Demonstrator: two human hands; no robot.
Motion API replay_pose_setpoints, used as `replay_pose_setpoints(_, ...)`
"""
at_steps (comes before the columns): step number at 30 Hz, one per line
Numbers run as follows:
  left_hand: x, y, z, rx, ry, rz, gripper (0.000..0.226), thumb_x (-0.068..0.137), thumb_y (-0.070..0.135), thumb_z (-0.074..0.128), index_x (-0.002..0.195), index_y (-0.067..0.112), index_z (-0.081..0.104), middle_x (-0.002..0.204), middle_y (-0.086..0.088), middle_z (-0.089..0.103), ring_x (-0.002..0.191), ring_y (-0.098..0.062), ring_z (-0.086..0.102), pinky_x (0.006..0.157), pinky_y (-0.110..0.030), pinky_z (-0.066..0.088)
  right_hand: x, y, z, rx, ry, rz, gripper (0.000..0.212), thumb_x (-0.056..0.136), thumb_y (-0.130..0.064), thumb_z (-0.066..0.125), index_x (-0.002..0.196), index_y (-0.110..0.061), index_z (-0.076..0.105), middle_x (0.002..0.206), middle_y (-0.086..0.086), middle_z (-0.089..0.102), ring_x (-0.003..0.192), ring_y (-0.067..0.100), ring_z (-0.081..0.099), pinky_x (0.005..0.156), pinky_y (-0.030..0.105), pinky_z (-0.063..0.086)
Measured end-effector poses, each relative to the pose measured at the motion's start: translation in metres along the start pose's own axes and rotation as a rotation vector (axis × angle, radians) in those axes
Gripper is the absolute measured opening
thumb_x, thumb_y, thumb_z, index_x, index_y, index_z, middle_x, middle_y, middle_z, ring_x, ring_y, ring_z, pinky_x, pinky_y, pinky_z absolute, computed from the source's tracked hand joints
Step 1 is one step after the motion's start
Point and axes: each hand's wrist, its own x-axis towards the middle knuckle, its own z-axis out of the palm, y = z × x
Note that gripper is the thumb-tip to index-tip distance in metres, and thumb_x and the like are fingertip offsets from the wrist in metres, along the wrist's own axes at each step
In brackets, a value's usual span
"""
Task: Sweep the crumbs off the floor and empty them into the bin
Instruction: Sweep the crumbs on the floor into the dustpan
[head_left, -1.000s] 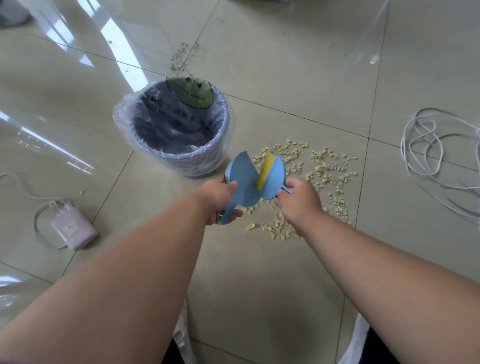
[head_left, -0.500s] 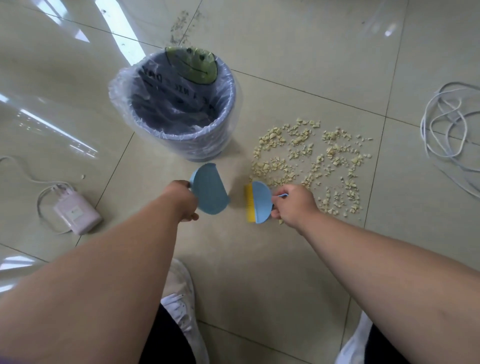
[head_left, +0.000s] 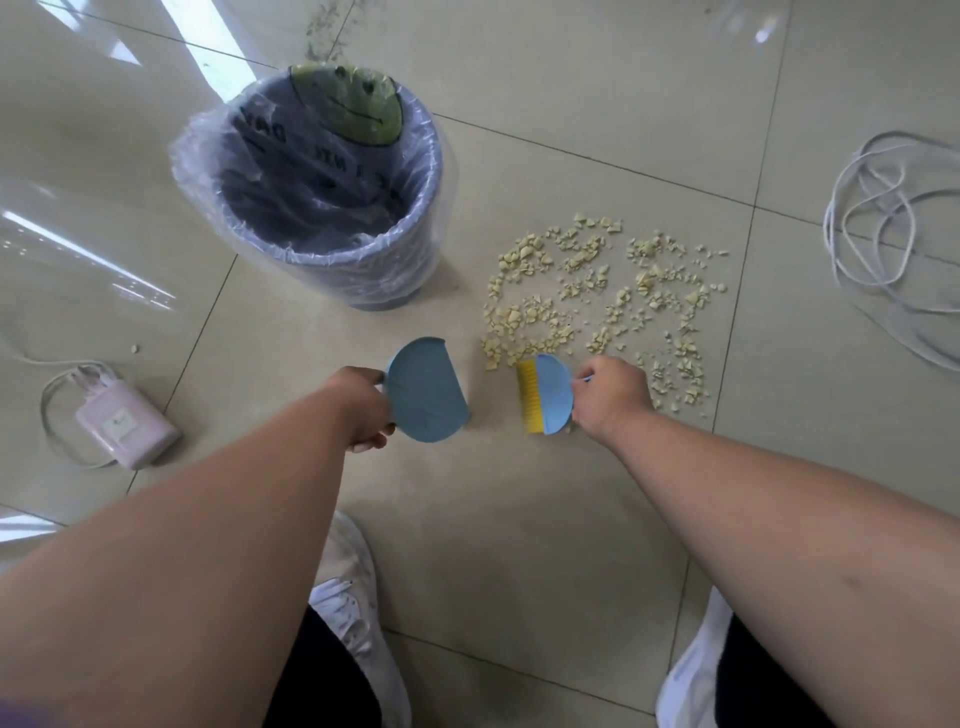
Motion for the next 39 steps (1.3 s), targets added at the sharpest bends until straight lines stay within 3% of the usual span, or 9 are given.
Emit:
replay_pose_setpoints(4, 0.003, 0.001, 0.008, -0.039, 0.011, 0.03, 0.069, 0.095, -0.008, 0.054, 0.157, 0.022, 0.047, 0.093, -0.02, 0.069, 0.061, -0.029, 0.06, 0.037, -0.022, 0.044, 0.008, 0.014, -0.016, 0.016, 0.031, 0.03, 0.007, 0.089, -0.022, 0.066, 0.083, -0.019, 0.068, 0.089, 0.008, 0.071, 0.078, 0.029, 0.071, 0.077, 0.042, 0.063)
replay_pose_setpoints(9, -0.007, -0.001, 0.009, -0.013, -0.016, 0.076, 0.081, 0.087, 0.022, 0.08, 0.158, 0.017, 0.041, 0.088, -0.014, 0.074, 0.058, -0.023, 0.051, 0.047, -0.025, 0.039, -0.002, 0.015, -0.032, 0.162, 0.006, 0.069, 0.007, 0.094, -0.018, 0.065, 0.088, -0.018, 0.069, 0.082, 0.008, 0.075, 0.069, 0.024, 0.077, 0.067, 0.033, 0.062)
replay_pose_setpoints(11, -0.011, -0.002, 0.006, 0.009, -0.014, 0.138, 0.099, 0.078, 0.022, 0.089, 0.161, 0.025, 0.036, 0.101, -0.012, 0.073, 0.061, -0.021, 0.056, 0.044, -0.023, 0.041, -0.004, 0.01, -0.034, 0.21, -0.009, 0.06, 0.007, 0.095, -0.016, 0.064, 0.09, -0.016, 0.069, 0.08, 0.009, 0.075, 0.062, 0.019, 0.077, 0.063, 0.031, 0.061)
replay_pose_setpoints(14, -0.01, -0.003, 0.003, 0.056, 0.039, 0.244, 0.111, 0.074, 0.008, 0.088, 0.165, 0.033, 0.03, 0.135, -0.012, 0.062, 0.089, -0.027, 0.065, 0.057, -0.029, 0.051, -0.005, -0.007, -0.03, 0.295, -0.03, 0.033, 0.007, 0.095, -0.013, 0.065, 0.09, -0.016, 0.068, 0.075, 0.011, 0.075, 0.058, 0.018, 0.076, 0.07, 0.041, 0.065)
replay_pose_setpoints(18, -0.004, -0.007, 0.0, 0.043, 0.116, 0.236, 0.105, 0.079, 0.002, 0.08, 0.165, 0.036, 0.031, 0.139, -0.013, 0.062, 0.077, -0.023, 0.065, 0.054, -0.027, 0.049, -0.013, -0.037, -0.011, 0.306, -0.098, 0.0, 0.005, 0.094, -0.011, 0.066, 0.092, -0.014, 0.067, 0.078, 0.014, 0.075, 0.059, 0.02, 0.075, 0.063, 0.033, 0.064)
replay_pose_setpoints(21, -0.002, -0.012, -0.003, 0.094, 0.133, 0.229, 0.103, 0.081, 0.005, 0.079, 0.165, 0.037, 0.03, 0.14, -0.011, 0.061, 0.082, -0.025, 0.065, 0.053, -0.027, 0.048, -0.023, -0.049, 0.014, 0.303, -0.165, -0.017, 0.009, 0.078, -0.019, 0.073, 0.081, -0.02, 0.065, 0.084, 0.013, 0.076, 0.072, 0.027, 0.077, 0.073, 0.044, 0.065)
replay_pose_setpoints(24, 0.001, -0.018, -0.004, 0.186, 0.134, 0.25, 0.104, 0.083, 0.011, 0.079, 0.167, 0.036, 0.023, 0.147, -0.011, 0.058, 0.096, -0.029, 0.065, 0.069, -0.029, 0.051, -0.024, -0.044, 0.037, 0.294, -0.184, -0.039, 0.029, 0.059, -0.035, 0.065, 0.084, -0.019, 0.068, 0.083, 0.009, 0.076, 0.077, 0.029, 0.076, 0.075, 0.048, 0.064)
replay_pose_setpoints(31, 0.008, -0.03, -0.004, 0.151, 0.095, 0.221, 0.105, 0.086, 0.012, 0.081, 0.168, 0.034, 0.018, 0.15, -0.011, 0.056, 0.115, -0.033, 0.064, 0.081, -0.035, 0.051, -0.005, -0.043, 0.036, 0.23, -0.111, 0.017, 0.01, 0.081, -0.025, 0.063, 0.087, -0.021, 0.069, 0.09, 0.007, 0.075, 0.081, 0.027, 0.075, 0.079, 0.044, 0.064)
replay_pose_setpoints(39, 0.015, -0.023, 0.001, 0.152, 0.092, 0.22, 0.105, 0.086, 0.015, 0.081, 0.167, 0.038, 0.02, 0.147, -0.011, 0.058, 0.093, -0.026, 0.064, 0.071, -0.033, 0.051, 0.03, -0.022, -0.007, 0.083, 0.039, 0.104, 0.005, 0.084, -0.013, 0.073, 0.089, -0.013, 0.073, 0.091, 0.009, 0.074, 0.085, 0.029, 0.073, 0.082, 0.04, 0.063)
